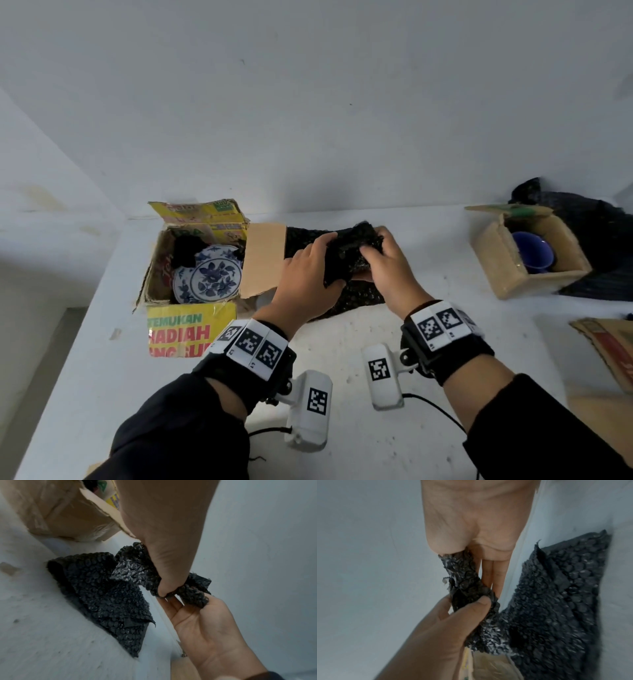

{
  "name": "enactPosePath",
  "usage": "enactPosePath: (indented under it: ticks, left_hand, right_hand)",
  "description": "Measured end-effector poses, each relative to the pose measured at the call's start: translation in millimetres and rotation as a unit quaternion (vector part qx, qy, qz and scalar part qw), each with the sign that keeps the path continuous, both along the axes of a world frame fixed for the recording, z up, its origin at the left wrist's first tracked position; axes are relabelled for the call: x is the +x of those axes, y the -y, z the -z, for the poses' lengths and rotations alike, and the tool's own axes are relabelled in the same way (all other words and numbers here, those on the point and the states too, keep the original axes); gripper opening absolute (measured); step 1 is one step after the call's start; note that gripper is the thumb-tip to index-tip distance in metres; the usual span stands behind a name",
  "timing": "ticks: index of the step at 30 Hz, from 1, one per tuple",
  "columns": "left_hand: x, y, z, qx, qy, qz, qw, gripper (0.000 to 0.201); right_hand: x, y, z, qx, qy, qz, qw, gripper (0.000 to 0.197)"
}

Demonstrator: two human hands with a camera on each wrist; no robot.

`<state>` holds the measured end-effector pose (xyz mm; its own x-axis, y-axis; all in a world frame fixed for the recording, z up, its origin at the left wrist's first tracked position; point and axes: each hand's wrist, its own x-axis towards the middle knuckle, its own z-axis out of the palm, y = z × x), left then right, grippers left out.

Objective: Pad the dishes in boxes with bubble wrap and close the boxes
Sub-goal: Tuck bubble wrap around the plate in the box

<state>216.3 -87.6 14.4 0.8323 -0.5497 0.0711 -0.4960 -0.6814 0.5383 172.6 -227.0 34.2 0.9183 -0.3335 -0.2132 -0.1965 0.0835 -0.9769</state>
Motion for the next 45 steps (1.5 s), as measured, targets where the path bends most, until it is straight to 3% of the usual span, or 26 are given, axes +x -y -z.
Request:
enactPosePath:
  ticks: [5,8,11,14,16,18,20,22,26,28,31,36,38,41,45]
  left_hand:
    - [-10,-6,-29,-0.063,0.015,0.044,0.997,0.080]
    - [-12,-15,-46,-0.151,-0.017,0.028,0.988,0.062]
    - [0,-34,-65,-0.248,-0.091,-0.033,0.964,0.040]
    - [17,-63,-87,-0.280,-0.129,-0.080,0.948,0.034]
    - [28,-86,-97,-0.255,-0.114,-0.083,0.957,0.034]
    - [37,-109,-103,-0.220,-0.099,-0.079,0.967,0.032]
    - [45,-130,-103,-0.194,-0.101,-0.080,0.973,0.033]
    - [52,-150,-98,-0.165,-0.110,-0.085,0.976,0.033]
    - [62,-188,-79,-0.190,-0.203,-0.106,0.955,0.026]
    - [63,-206,-66,-0.248,-0.239,-0.121,0.931,0.031]
    - [60,-227,-48,-0.311,-0.211,-0.171,0.911,0.035]
    - [48,-242,-11,-0.412,-0.325,-0.194,0.829,0.047]
    - [47,-246,7,-0.429,-0.339,-0.190,0.816,0.052]
    - [49,-248,25,-0.445,-0.359,-0.177,0.801,0.064]
    - [51,-248,37,-0.477,-0.363,-0.166,0.783,0.063]
  right_hand:
    - [-4,-2,-30,0.057,0.068,0.060,0.994,0.028]
    - [-1,-10,-52,0.071,0.109,0.068,0.989,0.033]
    - [8,-23,-66,-0.086,0.145,0.076,0.983,0.041]
    - [21,-43,-68,-0.321,0.218,0.029,0.921,0.038]
    - [31,-60,-63,-0.440,0.237,-0.016,0.866,0.029]
    - [41,-79,-60,-0.504,0.251,-0.071,0.824,0.024]
    - [50,-100,-57,-0.537,0.263,-0.125,0.792,0.032]
    - [60,-121,-54,-0.534,0.260,-0.177,0.785,0.026]
    - [79,-159,-44,-0.486,0.219,-0.234,0.813,0.009]
    - [87,-174,-37,-0.489,0.191,-0.247,0.815,0.015]
    - [100,-190,-22,-0.494,0.112,-0.253,0.824,0.025]
    - [118,-212,4,-0.473,-0.026,-0.293,0.830,0.017]
    - [122,-223,13,-0.436,-0.055,-0.326,0.837,0.018]
    - [127,-242,27,-0.420,-0.106,-0.396,0.810,0.022]
    - [132,-260,38,-0.396,-0.194,-0.461,0.770,0.031]
